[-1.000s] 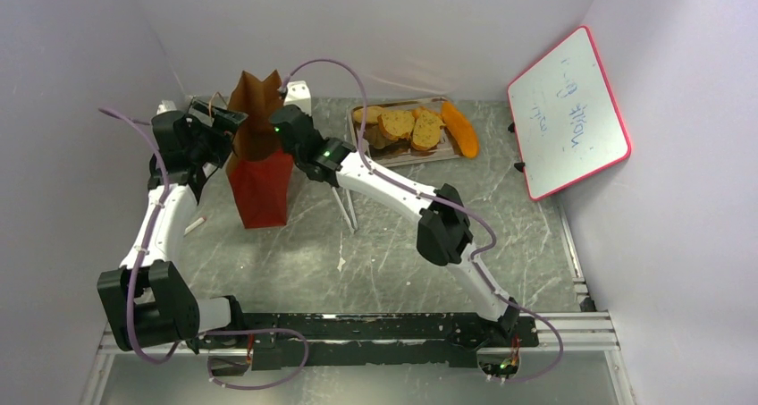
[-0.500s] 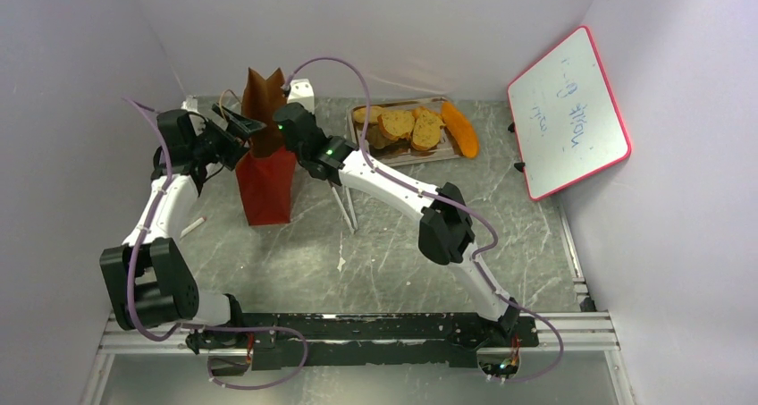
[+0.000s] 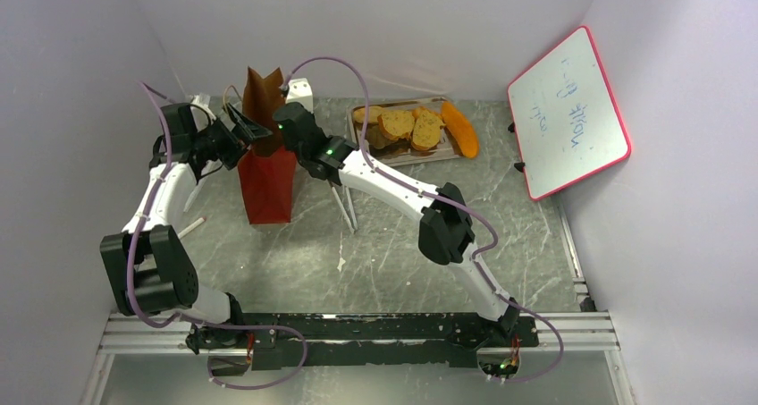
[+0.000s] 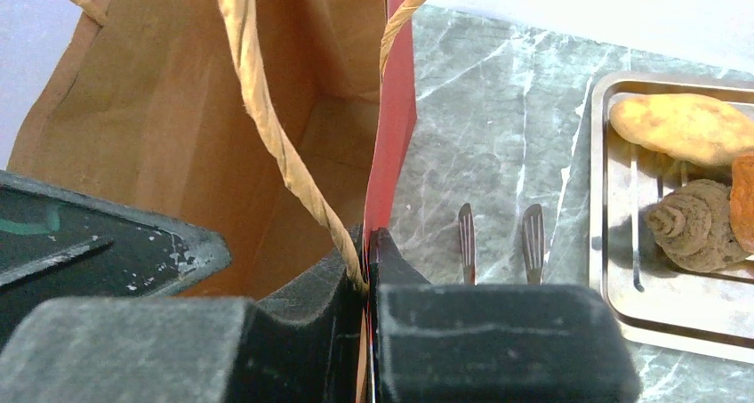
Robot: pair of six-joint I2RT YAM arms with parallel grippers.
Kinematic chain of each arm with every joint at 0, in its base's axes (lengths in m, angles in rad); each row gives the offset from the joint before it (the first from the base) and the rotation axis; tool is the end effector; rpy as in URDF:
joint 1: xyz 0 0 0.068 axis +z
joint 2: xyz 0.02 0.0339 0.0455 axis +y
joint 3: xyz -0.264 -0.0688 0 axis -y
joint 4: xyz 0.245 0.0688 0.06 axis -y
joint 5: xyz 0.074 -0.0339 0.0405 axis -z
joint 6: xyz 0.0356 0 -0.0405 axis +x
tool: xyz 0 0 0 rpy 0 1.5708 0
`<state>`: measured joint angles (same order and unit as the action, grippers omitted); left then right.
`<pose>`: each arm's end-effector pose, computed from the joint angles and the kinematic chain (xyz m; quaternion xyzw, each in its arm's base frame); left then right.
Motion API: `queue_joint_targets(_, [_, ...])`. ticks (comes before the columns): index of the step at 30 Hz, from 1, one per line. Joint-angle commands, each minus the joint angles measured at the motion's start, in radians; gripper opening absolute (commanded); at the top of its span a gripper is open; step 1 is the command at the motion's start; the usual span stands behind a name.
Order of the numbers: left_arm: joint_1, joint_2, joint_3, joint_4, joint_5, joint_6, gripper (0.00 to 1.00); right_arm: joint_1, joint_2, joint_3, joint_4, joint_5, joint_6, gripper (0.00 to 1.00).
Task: Take the fake bread out of the paper bag
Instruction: Adjust the paper bag at the center of the board.
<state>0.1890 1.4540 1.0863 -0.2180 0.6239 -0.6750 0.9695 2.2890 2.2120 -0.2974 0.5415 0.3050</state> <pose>0.3233 0.0407 0.2867 -0.2193 0.8223 -0.3708 0.3718 0.3205 0.4348 0.3150 -0.1173 0.8018 0.1452 0.5676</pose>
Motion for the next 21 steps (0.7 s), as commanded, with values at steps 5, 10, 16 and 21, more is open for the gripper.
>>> queue_joint_targets(5, [-0.019,0.02,0.087,-0.103,0.028,0.14,0.99,-0.006,-0.034,0.063,-0.01,-0.007,-0.023,0.08])
queue_joint_targets(10, [-0.031,0.027,0.126,-0.136,0.004,0.181,0.99,-0.006,-0.027,0.08,-0.024,-0.01,-0.023,0.08])
queue_joint_targets(16, [-0.071,0.005,0.143,-0.125,0.014,0.22,0.99,-0.011,-0.005,0.108,-0.049,-0.015,-0.013,0.08])
queue_joint_targets(21, [-0.071,-0.044,0.137,-0.108,-0.031,0.22,1.0,-0.023,-0.028,0.055,-0.028,-0.018,0.006,0.08])
